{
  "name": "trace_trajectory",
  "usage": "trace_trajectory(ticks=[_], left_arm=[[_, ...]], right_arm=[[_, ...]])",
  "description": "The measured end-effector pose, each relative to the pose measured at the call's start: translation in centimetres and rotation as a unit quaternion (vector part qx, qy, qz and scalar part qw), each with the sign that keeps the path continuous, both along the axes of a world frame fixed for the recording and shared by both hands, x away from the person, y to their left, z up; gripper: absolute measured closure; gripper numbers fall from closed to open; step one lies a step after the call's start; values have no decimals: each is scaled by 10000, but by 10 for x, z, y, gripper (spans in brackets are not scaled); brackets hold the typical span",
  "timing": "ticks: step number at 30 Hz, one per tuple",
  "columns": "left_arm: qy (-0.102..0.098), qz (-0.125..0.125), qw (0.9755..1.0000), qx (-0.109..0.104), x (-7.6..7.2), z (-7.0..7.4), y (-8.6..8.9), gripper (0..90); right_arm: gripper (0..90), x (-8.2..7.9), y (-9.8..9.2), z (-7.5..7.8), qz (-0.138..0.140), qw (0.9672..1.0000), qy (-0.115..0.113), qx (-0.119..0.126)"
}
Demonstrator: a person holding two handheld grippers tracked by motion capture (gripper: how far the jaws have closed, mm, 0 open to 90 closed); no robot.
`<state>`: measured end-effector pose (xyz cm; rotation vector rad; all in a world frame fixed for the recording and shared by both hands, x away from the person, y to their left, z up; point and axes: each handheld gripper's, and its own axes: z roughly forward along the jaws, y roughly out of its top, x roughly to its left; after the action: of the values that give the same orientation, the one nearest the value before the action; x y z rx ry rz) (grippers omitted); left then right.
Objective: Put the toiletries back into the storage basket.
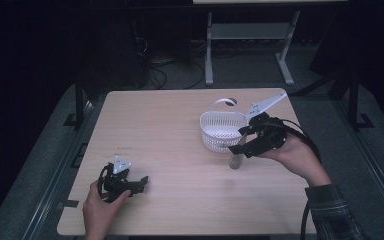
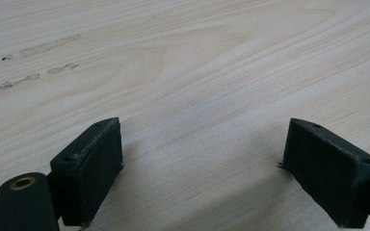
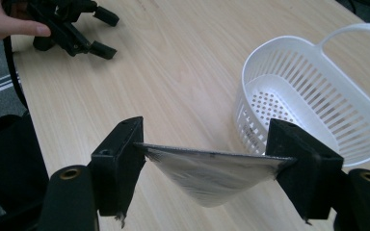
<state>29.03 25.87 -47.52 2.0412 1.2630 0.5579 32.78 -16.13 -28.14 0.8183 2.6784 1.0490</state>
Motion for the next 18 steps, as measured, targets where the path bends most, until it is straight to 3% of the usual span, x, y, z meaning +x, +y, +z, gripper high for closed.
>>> trace_trajectory(ticks=[18], left_arm=[[1, -2, 10000, -2, 0, 0, 0, 127]], right_arm=[[302, 21, -7, 23, -184, 9997, -124, 141]])
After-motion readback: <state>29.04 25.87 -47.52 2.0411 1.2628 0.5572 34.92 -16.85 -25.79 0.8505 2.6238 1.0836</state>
